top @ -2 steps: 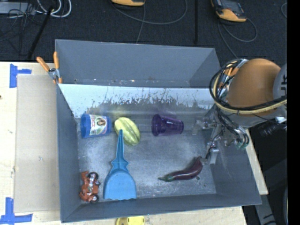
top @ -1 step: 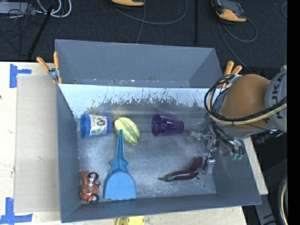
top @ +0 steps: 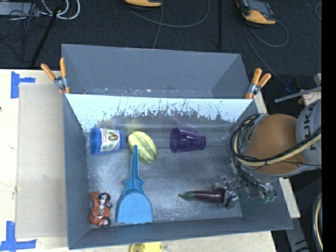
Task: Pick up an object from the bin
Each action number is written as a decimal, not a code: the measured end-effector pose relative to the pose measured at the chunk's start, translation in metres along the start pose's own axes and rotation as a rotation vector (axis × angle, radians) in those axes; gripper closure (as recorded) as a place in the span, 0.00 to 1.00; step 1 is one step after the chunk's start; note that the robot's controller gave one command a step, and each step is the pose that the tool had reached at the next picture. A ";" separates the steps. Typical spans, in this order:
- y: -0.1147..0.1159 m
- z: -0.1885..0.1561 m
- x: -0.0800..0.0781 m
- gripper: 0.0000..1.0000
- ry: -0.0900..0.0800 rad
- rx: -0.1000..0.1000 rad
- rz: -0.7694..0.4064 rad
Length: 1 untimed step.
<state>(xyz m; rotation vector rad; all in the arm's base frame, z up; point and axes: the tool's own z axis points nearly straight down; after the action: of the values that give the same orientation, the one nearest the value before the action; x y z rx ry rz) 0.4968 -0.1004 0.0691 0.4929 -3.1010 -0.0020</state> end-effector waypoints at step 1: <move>0.000 0.000 0.000 1.00 0.000 0.000 -0.001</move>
Offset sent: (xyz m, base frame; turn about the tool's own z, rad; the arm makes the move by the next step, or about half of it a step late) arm -0.0088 -0.0214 0.0831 -0.0160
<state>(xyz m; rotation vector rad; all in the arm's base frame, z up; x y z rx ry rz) 0.4969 -0.1002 0.0691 0.4947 -3.1008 -0.0020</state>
